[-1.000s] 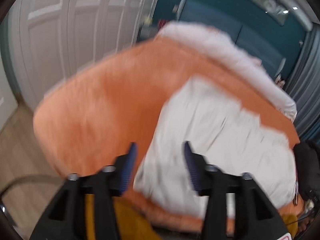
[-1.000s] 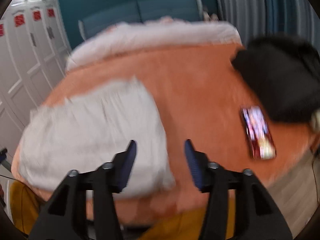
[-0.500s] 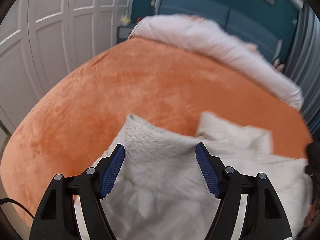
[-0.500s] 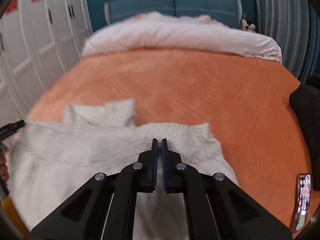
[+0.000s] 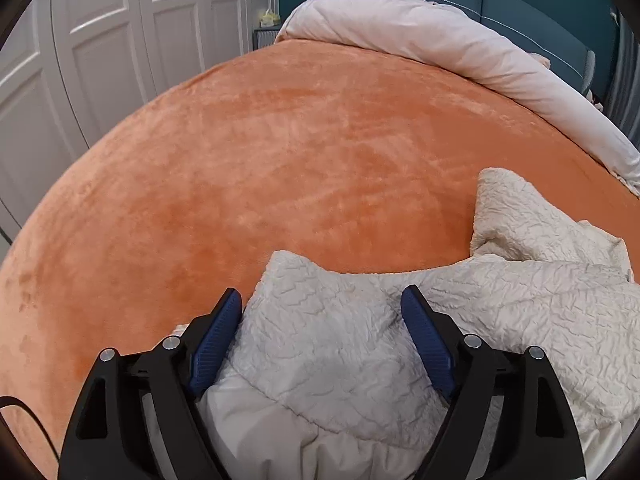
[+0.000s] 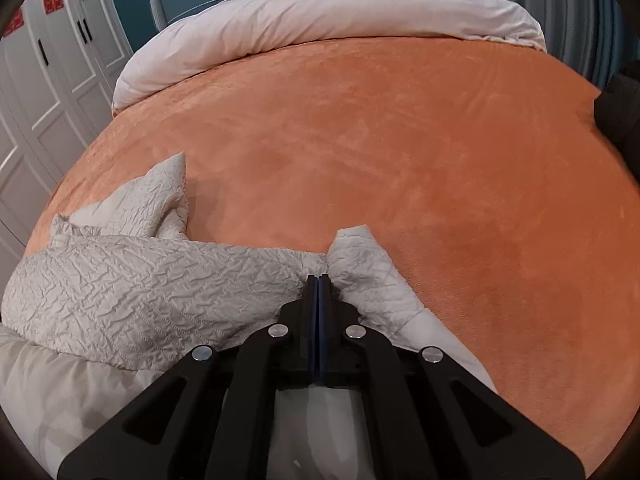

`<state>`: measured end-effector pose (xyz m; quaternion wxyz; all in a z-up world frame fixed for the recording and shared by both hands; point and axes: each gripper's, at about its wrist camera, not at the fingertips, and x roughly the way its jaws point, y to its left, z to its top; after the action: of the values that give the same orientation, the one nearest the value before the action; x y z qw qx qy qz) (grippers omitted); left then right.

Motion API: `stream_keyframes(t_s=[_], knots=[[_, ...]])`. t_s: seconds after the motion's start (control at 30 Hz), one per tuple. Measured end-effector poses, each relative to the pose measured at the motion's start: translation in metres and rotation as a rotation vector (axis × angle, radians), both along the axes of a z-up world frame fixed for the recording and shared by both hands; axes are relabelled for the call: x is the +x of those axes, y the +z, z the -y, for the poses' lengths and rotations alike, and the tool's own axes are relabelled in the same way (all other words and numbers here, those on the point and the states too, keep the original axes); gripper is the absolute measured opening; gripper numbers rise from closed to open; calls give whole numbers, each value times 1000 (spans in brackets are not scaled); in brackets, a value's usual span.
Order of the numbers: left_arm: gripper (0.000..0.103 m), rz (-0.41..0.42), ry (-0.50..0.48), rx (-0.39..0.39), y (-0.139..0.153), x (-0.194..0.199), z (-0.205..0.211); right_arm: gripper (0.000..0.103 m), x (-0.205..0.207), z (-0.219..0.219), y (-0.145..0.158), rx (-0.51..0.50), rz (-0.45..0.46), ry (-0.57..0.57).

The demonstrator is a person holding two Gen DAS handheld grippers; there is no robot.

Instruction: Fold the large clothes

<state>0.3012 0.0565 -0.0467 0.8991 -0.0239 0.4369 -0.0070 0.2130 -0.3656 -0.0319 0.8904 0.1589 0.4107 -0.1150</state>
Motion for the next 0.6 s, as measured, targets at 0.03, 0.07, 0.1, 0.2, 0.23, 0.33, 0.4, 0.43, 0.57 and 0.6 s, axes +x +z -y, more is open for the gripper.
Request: stream_keyframes(t_s=[0.03, 0.07, 0.1, 0.2, 0.23, 0.33, 0.4, 0.43, 0.57, 0.6], knots=[[81, -1, 0, -2, -1, 0, 0, 0, -1, 1, -1, 8, 7, -1], [81, -3, 1, -2, -3, 1, 0, 0, -1, 1, -3, 14, 11, -2], [81, -4, 2, 2, -4, 2, 1, 0, 1, 0, -3, 15, 13, -3], [81, -6, 2, 16, -6, 2, 3, 0, 3, -2, -3, 10, 12, -6], [81, -8, 2, 20, -6, 2, 3, 0, 4, -2, -2, 10, 11, -6], [81, -12, 2, 32, -5, 3, 4, 0, 3, -2, 1, 0, -5, -6], [81, -13, 5, 53, -1, 1, 6, 0, 2, -10, 14, -71, -40, -14], [81, -13, 9, 75, 4, -1, 6, 3, -2, -18, 26, -104, -42, -20], [81, 29, 34, 142, 32, -26, 7, 4, -33, -63, 85, -102, 94, 74], [81, 34, 35, 134, 38, -33, 7, 4, -38, -78, 96, -124, 115, 105]])
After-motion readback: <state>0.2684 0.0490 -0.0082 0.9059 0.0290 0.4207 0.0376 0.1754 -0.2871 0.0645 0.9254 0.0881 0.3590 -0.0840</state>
